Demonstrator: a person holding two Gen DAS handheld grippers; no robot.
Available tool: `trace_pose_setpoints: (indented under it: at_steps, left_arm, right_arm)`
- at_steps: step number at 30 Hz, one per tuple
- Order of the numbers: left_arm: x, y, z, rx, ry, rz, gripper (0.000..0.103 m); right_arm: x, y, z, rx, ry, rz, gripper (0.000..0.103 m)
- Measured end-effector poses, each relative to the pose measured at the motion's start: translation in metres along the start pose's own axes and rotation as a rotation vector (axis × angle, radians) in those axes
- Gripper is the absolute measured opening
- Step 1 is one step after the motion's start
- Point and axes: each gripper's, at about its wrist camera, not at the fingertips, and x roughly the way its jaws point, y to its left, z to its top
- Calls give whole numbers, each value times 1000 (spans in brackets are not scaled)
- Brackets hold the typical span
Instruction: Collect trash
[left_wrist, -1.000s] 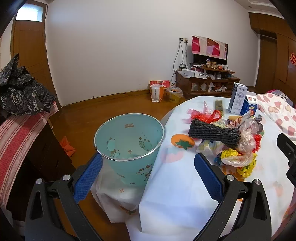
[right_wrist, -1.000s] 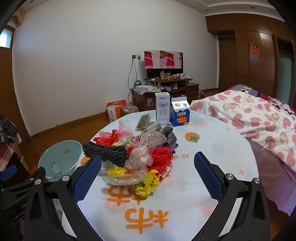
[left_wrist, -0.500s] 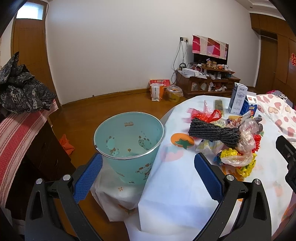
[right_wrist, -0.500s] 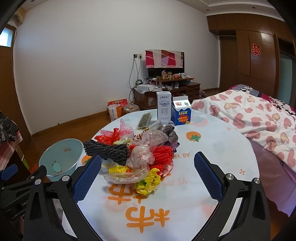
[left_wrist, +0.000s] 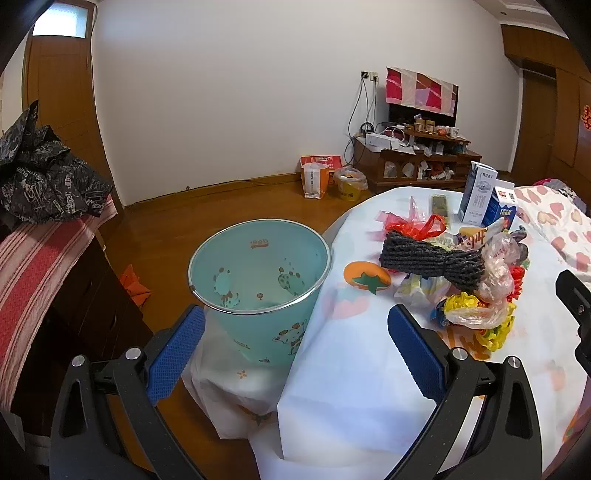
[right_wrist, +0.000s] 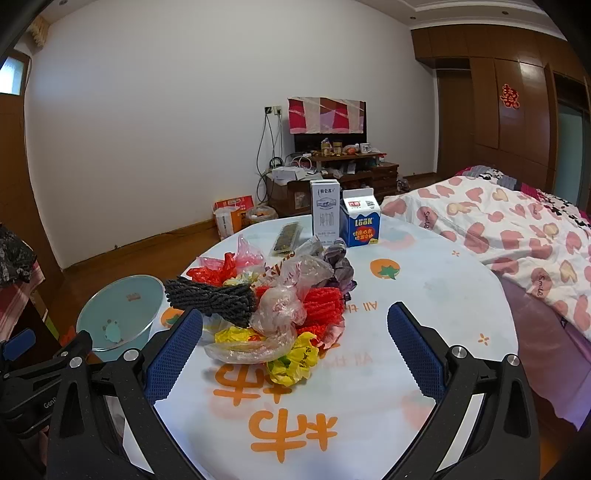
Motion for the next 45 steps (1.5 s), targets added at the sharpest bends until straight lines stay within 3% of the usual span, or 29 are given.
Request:
trace_pose_setpoints:
  at_steps: [21, 40, 42, 45]
  left_arm:
    - [8, -2, -3, 8, 16, 6, 97]
    - [62, -14, -12, 49, 122, -4, 97]
    - [70, -13, -12, 47, 140, -9, 97]
    - [81, -14, -9, 39, 159, -26, 97]
  right_arm:
    - [4, 0, -1, 5, 14, 3, 98]
    - [49, -27, -8, -6, 87, -19, 97]
    - [57, -32, -7, -6, 97, -19, 94]
    - [70, -38, -2, 8, 119, -8, 80]
